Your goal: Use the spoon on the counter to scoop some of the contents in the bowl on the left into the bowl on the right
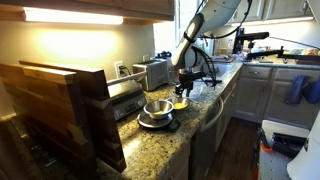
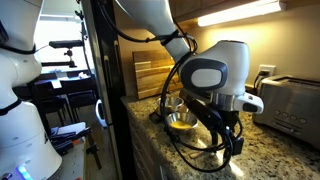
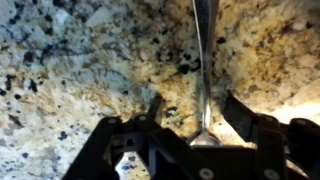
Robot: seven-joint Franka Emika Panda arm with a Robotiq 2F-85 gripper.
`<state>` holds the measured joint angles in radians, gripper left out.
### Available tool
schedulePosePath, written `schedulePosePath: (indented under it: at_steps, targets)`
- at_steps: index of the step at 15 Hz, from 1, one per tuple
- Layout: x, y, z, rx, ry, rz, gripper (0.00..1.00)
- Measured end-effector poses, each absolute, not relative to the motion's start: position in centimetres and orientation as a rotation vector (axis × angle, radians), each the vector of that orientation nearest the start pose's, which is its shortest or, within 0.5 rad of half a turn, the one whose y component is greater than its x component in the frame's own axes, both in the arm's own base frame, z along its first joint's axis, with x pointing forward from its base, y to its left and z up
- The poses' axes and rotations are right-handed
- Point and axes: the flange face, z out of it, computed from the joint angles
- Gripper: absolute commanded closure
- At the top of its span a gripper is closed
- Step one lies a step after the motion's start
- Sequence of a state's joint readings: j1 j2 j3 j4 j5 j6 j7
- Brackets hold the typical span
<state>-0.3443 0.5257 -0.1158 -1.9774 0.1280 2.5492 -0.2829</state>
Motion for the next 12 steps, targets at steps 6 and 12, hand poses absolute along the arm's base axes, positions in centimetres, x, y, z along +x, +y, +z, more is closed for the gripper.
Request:
schedulePosePath:
  at_steps: [6,12]
  targets:
    - [55.59,-26.89,20.6,-3.086,0.384,0.009,0.56]
    - [56.06,-26.56,20.72,-3.081,0.333,0.016,0.57]
